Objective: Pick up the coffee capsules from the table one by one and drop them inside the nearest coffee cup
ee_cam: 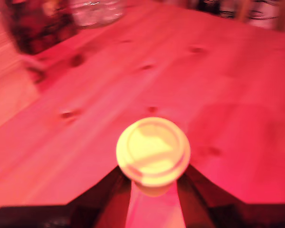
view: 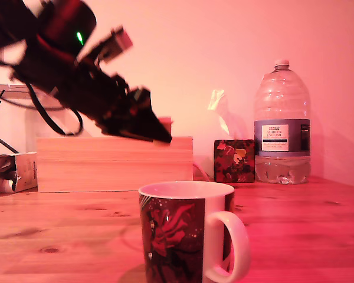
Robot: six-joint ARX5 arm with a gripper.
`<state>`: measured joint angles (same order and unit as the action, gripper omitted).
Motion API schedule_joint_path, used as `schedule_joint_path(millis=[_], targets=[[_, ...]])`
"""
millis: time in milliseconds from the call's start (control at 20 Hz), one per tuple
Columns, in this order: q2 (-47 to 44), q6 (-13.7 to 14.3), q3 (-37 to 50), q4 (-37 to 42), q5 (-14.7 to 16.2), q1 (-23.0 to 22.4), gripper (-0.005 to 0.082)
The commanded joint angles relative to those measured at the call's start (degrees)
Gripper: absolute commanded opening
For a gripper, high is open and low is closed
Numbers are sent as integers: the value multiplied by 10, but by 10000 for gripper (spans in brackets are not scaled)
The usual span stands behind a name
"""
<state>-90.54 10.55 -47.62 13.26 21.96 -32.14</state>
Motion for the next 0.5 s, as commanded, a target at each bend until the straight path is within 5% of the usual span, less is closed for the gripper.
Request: schedule_joint_path(millis=[0,450], targets=[[24,5,20,-17,3,-8,125],[122,5,24,-137,10,-66,125]])
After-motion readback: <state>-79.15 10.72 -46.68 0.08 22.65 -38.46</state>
